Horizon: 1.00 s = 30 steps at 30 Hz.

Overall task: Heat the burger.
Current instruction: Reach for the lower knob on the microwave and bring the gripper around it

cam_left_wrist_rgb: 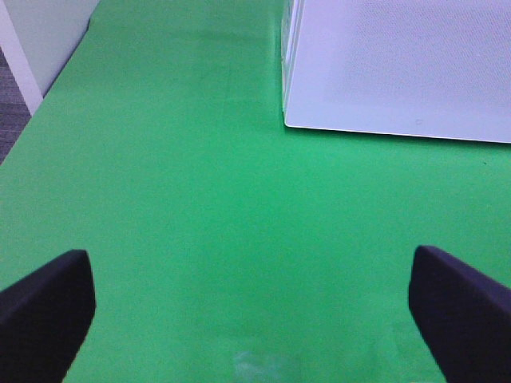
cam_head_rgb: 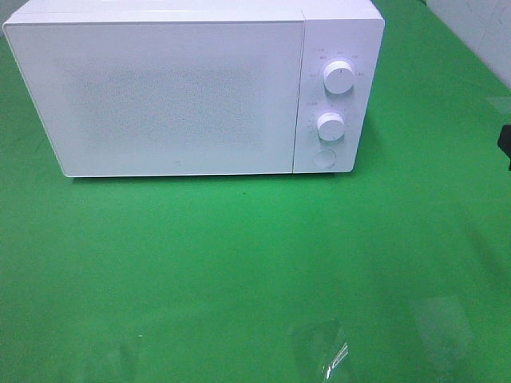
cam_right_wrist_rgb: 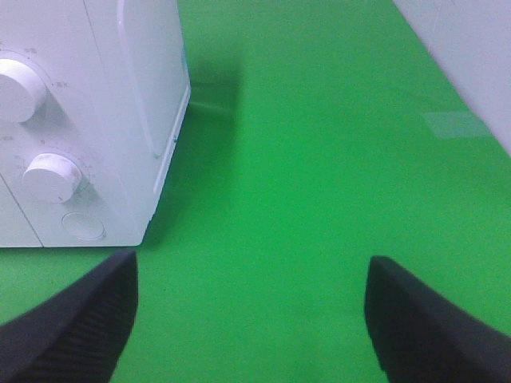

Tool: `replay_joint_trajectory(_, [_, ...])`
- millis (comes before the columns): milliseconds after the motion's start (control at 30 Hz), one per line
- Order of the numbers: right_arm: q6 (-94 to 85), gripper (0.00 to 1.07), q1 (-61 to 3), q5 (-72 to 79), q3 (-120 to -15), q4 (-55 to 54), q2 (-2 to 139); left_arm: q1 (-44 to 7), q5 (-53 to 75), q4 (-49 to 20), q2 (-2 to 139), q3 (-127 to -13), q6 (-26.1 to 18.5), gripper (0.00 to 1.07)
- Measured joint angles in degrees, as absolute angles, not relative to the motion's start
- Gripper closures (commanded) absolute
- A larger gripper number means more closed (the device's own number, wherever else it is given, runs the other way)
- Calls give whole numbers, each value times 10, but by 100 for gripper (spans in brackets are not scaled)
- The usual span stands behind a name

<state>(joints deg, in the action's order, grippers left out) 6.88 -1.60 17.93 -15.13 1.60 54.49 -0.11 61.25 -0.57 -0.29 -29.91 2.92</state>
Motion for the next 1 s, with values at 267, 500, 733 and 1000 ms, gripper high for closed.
replay_joint_trajectory(267, [64, 32, -16, 274, -154, 17, 624, -1, 612, -6, -3, -299, 29, 6])
replay_joint_trajectory(500, [-9, 32, -61, 384, -154, -34, 706, -1, 612, -6, -3, -299, 29, 6])
replay_joint_trajectory(733, [-130, 32, -167, 473, -154, -168, 778, -1, 612, -6, -3, -299, 29, 6])
replay_joint_trajectory(1000, [-158, 32, -271, 549, -155, -278, 817, -1, 612, -6, -3, -299, 29, 6])
